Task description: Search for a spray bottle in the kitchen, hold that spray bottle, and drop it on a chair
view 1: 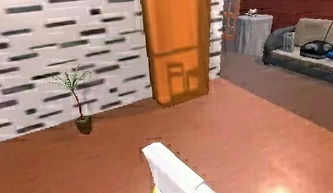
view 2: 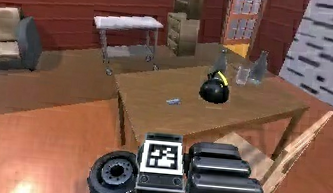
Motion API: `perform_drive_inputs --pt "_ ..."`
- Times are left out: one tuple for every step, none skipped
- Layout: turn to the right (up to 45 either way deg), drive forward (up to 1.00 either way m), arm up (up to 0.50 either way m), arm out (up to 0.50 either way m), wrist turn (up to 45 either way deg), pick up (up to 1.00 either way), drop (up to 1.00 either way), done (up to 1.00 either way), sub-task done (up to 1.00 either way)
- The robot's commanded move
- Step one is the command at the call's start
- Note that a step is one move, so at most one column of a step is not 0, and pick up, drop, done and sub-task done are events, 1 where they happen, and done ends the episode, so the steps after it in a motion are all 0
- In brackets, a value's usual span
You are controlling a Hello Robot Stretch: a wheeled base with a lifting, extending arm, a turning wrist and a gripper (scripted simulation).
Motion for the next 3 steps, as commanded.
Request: perform_drive_inputs --pt "45.0 0.0 0.0 0.0 0.0 0.0 0.0 0.0 0.0" --pt "45.0 0.0 0.0 0.0 0.0 0.0 0.0 0.0 0.0" --pt "45.0 0.0 0.0 0.0 0.0 0.0 0.0 0.0 0.0"
